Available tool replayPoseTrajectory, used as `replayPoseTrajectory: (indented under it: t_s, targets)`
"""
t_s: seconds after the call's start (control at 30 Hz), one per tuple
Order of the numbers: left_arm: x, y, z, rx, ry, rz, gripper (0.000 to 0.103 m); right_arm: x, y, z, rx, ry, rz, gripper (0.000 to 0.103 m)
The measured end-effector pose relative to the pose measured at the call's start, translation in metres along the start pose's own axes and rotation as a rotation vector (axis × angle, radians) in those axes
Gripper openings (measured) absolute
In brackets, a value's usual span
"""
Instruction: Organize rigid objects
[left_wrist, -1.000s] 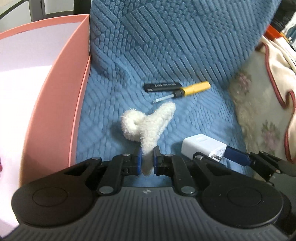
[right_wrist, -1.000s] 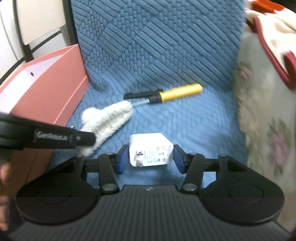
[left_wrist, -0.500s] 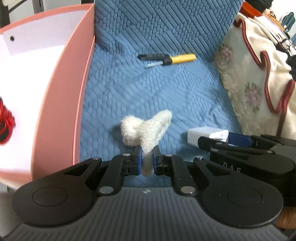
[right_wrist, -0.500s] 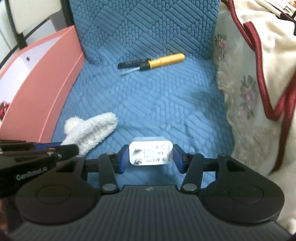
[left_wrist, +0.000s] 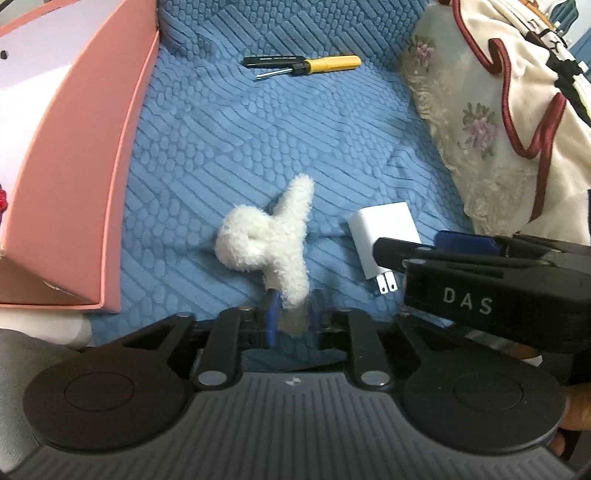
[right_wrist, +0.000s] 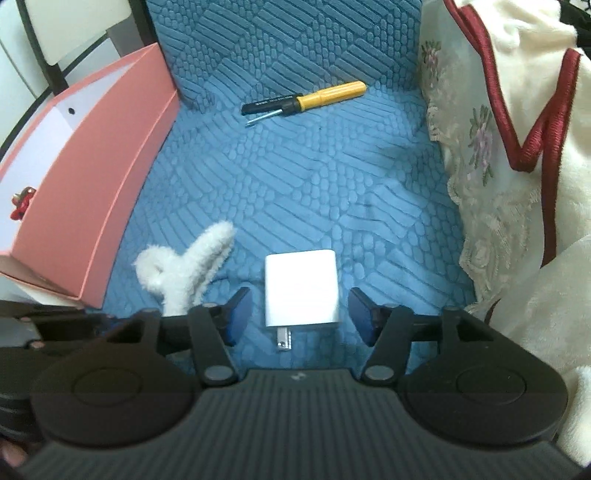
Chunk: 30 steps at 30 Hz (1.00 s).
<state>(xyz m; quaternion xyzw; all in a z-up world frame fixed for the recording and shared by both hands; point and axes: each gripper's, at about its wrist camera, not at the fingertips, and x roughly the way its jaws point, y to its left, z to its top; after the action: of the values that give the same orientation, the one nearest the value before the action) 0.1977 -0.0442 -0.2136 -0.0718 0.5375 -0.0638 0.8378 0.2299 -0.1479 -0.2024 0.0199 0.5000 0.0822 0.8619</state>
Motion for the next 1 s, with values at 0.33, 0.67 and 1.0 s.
replayPoseTrajectory:
  t_s: [0.33,0.67,1.0]
  targets:
    - [0.009,0.005,0.013,0.041,-0.019,0.068,0.05,0.02,-0.004,0.003,0.038,0.024,0.01,0.061]
    - [0.024,0.011,0.021,0.063,-0.034,0.111,0.05,0.028,-0.013,0.003,0.087,0.03,0.053,0.055]
    - [0.031,0.014,0.038,0.062,-0.044,0.126,0.047,0.029,-0.022,0.006,0.115,0.009,0.044,0.055]
